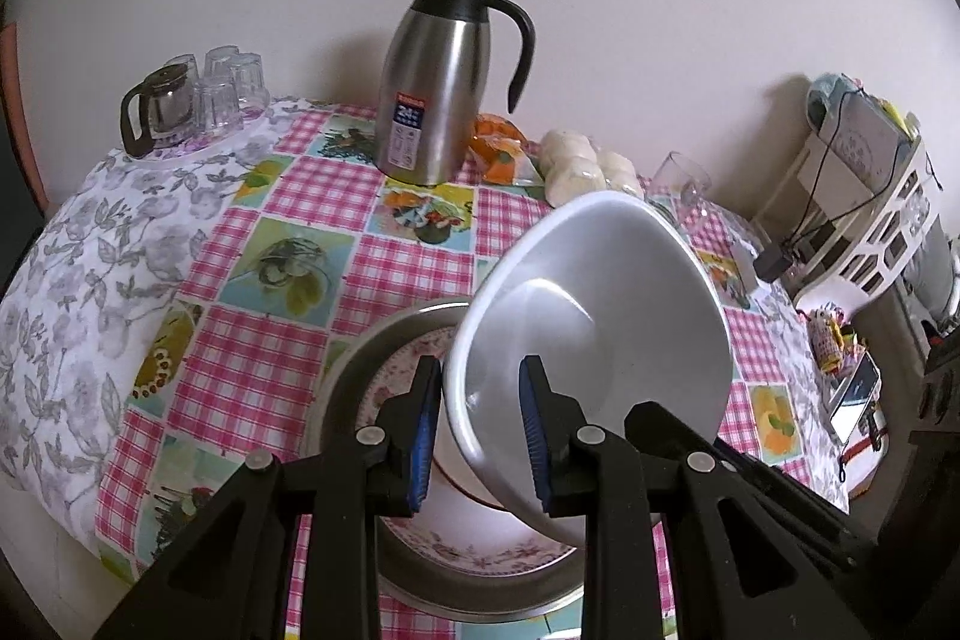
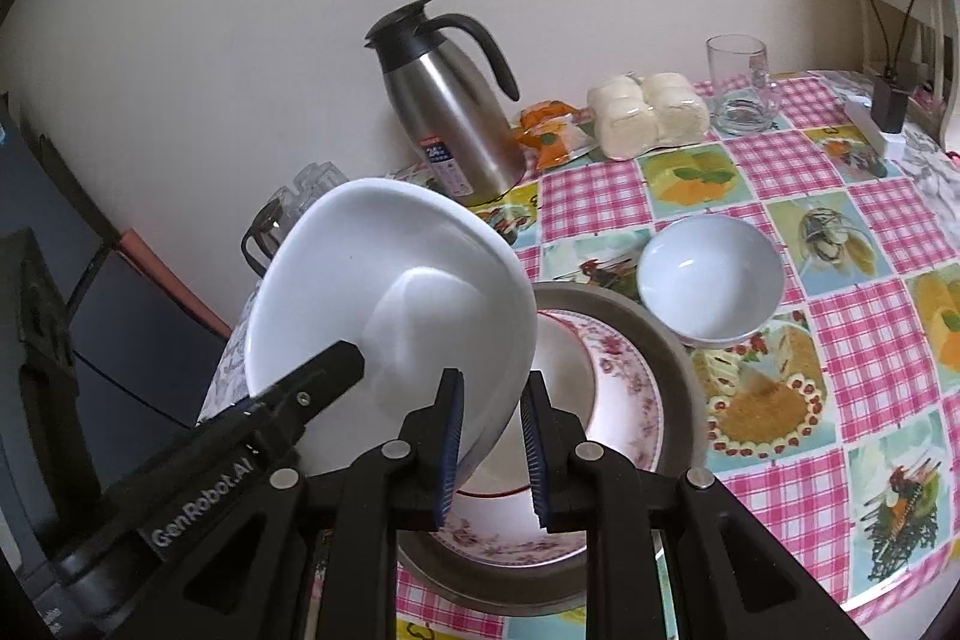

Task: Organize plates and bowls
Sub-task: 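Lower the white square bowl into the red-rimmed bowl with both grippers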

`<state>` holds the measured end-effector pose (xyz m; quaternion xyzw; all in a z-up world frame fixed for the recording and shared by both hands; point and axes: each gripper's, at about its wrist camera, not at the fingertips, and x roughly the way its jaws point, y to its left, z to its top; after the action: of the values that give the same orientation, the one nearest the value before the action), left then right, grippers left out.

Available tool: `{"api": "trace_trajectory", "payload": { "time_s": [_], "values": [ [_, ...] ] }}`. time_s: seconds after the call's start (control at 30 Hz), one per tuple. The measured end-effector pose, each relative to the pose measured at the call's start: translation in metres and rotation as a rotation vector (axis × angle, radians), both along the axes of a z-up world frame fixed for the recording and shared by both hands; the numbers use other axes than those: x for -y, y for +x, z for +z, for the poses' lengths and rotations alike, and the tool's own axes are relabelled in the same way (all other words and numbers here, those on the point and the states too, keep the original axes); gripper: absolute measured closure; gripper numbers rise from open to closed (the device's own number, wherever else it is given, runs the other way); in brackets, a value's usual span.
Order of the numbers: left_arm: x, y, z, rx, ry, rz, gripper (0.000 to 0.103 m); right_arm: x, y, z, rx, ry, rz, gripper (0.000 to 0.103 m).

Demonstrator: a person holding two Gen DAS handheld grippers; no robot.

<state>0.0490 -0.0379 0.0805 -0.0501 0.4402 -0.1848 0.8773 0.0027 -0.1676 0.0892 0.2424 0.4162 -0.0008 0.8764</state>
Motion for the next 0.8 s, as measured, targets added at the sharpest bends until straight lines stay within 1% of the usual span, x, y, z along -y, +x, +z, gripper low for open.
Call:
{"api": "trace_trajectory", "payload": {
  "time_s": [0.27,0.47,0.8],
  "values": [
    [0.009,-0.004,-0.008,-0.016,-0.003,-0.015,0.077,0.012,-0.008,-0.006,-0.005,0.003,-0.019,0.082],
    [-0.001,0.000,-0.016,-0.044,-0.029,-0.005,0.077,0.005,-0.005,-0.007,-0.008,-0.015,-0.009,0.082],
    [-0.006,0.006,-0.027,-0.087,-0.045,0.000,0.075,-0.003,-0.002,-0.011,-0.018,-0.034,0.001,0.082]
  ]
}}
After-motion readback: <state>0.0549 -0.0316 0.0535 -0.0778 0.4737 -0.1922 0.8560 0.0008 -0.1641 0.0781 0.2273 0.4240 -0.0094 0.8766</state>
